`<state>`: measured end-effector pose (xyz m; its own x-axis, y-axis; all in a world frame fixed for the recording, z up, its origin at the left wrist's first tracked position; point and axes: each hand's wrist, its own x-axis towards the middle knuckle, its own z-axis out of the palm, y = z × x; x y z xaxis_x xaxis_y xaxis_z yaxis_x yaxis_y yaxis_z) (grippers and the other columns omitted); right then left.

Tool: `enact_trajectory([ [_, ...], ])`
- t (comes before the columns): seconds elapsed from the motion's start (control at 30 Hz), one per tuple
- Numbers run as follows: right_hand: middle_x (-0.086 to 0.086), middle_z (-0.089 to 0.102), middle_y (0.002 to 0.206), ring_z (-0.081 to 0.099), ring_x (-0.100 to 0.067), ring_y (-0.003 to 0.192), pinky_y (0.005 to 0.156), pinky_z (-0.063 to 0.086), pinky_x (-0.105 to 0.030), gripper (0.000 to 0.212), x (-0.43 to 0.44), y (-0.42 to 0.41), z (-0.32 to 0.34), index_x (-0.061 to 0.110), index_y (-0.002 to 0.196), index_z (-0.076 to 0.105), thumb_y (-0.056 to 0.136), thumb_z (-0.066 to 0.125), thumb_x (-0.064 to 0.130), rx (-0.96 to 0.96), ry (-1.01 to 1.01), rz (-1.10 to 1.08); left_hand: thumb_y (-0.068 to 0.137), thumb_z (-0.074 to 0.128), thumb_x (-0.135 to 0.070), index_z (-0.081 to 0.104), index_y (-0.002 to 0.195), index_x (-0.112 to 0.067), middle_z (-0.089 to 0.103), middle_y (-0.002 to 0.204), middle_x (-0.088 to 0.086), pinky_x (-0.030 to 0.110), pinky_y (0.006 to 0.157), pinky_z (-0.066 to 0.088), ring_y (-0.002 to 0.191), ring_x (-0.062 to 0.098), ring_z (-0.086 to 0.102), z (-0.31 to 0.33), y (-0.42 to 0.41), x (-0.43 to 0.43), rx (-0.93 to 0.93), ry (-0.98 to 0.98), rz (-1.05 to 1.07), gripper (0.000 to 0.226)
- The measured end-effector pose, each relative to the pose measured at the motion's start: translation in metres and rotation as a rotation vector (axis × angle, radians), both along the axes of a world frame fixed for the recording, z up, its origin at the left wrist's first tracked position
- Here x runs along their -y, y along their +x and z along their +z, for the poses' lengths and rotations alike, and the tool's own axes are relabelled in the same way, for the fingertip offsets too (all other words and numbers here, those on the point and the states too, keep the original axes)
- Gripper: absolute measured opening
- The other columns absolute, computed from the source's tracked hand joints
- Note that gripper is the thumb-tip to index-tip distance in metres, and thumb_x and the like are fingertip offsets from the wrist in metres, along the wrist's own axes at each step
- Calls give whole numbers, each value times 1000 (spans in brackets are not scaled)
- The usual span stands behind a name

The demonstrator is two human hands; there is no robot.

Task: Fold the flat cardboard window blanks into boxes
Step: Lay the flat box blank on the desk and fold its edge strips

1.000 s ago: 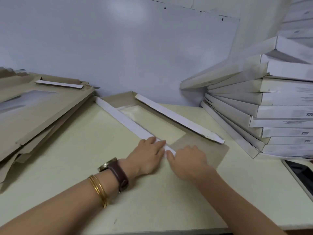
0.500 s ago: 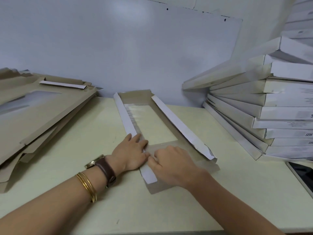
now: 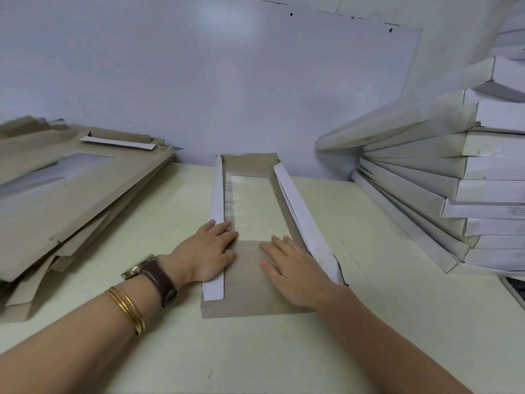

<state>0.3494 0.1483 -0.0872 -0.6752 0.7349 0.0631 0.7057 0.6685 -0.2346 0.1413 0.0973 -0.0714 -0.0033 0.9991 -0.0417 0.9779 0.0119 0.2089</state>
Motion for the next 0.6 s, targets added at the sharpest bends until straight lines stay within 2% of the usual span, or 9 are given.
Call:
enact_trajectory([
  [0.07,3,13,161,5,-20,148,120,8,-39,49,-1,1,-3,37,150,23,102,24,48,23,-24,-36,101,33,-32,28,150,-19,14,160,3,28,116,2,147,23,5,-1,2,1,-39,44,4,51],
  [0.13,3,11,162,3,-21,149,121,6,-41,49,-2,1,-4,40,149,21,101,24,50,37,-27,-53,98,35,-29,43,138,-16,27,154,4,32,116,9,145,24,14,2,7,1,-119,160,-20,43],
  [0.2,3,12,162,4,-22,148,120,7,-41,49,-2,0,-4,41,149,22,101,24,50,42,-12,-54,94,39,-17,53,128,-13,36,150,4,31,113,14,144,22,20,7,14,2,-138,265,-99,37],
  [0.23,3,12,162,4,-22,148,120,7,-41,49,-2,0,-3,41,149,22,101,24,50,44,-8,-56,91,40,-9,54,130,-12,36,150,4,29,114,15,144,21,22,10,19,2,-114,275,-137,41],
  [0.3,1,11,162,3,-20,148,119,8,-41,50,-3,0,-3,41,149,22,100,24,52,48,-8,-67,86,40,1,51,135,-15,37,151,3,29,112,27,141,19,31,17,25,5,-69,211,-166,53],
  [0.4,-2,15,161,7,-18,147,118,10,-41,52,-5,3,0,39,149,23,99,23,55,58,0,-101,84,41,1,54,130,-19,51,136,0,37,99,43,126,21,48,25,28,4,-124,102,-180,52],
  [0.53,-6,27,154,16,-20,145,117,18,-42,55,-11,17,6,33,148,26,99,23,56,64,-45,-158,86,40,-2,54,130,-25,55,128,-3,38,95,47,119,21,52,31,19,6,-194,39,-114,52],
  [0.6,-8,32,148,19,-22,142,116,22,-42,54,-13,27,9,30,148,27,100,24,55,70,-77,-186,91,38,-11,55,128,-27,56,127,-4,38,95,47,118,21,53,32,11,8,-213,14,-69,43],
])
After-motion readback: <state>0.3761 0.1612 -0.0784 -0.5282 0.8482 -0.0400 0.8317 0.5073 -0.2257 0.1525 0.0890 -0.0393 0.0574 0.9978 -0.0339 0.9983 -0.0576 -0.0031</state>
